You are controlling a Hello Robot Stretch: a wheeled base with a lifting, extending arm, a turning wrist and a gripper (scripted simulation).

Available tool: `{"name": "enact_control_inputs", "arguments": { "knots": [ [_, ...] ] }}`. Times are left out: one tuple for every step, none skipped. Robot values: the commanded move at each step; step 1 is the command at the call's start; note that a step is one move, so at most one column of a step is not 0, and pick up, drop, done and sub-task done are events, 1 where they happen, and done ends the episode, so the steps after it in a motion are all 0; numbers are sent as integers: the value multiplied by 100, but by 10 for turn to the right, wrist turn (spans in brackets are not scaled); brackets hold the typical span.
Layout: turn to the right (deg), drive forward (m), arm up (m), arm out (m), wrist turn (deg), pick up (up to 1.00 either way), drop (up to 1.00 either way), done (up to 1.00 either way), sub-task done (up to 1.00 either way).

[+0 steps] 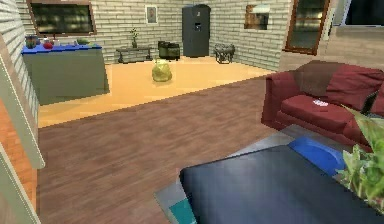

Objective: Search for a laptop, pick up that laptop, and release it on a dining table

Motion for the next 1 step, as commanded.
{"name": "enact_control_inputs", "arguments": {
  "knots": [
    [0,0,0,0,390,0,0,0,0]
  ]
}}
